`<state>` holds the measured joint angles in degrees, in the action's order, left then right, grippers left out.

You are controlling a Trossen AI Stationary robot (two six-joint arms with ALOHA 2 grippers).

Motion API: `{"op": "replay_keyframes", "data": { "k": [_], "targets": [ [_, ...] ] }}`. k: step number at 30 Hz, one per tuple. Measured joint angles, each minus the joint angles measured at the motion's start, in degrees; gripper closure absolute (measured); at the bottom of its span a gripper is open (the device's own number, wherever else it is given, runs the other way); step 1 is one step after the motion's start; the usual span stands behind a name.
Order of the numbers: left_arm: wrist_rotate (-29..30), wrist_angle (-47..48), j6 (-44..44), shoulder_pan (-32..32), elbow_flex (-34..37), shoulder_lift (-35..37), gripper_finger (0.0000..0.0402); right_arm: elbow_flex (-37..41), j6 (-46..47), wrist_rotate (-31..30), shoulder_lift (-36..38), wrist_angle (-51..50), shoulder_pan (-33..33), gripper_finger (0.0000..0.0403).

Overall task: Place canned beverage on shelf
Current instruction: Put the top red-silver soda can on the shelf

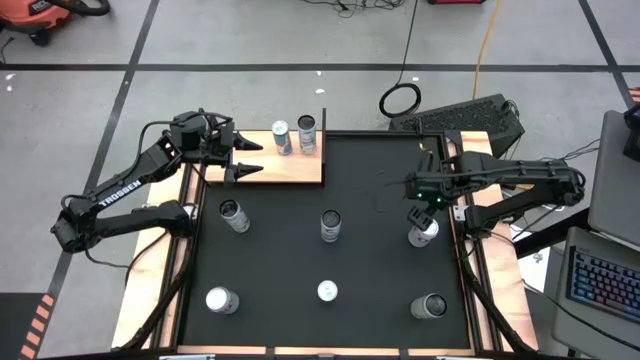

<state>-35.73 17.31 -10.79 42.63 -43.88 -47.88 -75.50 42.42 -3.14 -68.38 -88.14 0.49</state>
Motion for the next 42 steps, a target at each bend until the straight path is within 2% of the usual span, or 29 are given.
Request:
{"op": "replay_keyframes", "data": {
  "k": [9, 17, 26, 33, 42],
  "targets": [
    [0.0, 0.3, 0.0, 0.0, 0.0, 0.0, 0.0102, 0.0, 10.8, 0.3, 0.0, -1.0, 5.3, 0.0016],
    [0.0, 2.2, 0.0, 0.0, 0.0, 0.0, 0.0102, 2.8, 15.4, 0.1, 0.0, -1.4, 10.1, 0.0016],
    [0.0, 4.5, -0.5, 0.0, 0.0, 0.0, 0.0102, 13.3, 15.0, 1.4, 0.0, 1.0, 11.3, 0.0016],
    [0.0, 4.4, -0.6, 0.0, 0.0, 0.0, 0.0102, 17.1, 13.9, 1.5, 0.0, 9.2, 11.3, 0.0016],
    [0.0, 4.3, -0.6, 0.0, 0.0, 0.0, 0.0102, 22.8, 13.9, 1.5, 0.0, 13.4, 11.3, 0.0016]
  ]
}}
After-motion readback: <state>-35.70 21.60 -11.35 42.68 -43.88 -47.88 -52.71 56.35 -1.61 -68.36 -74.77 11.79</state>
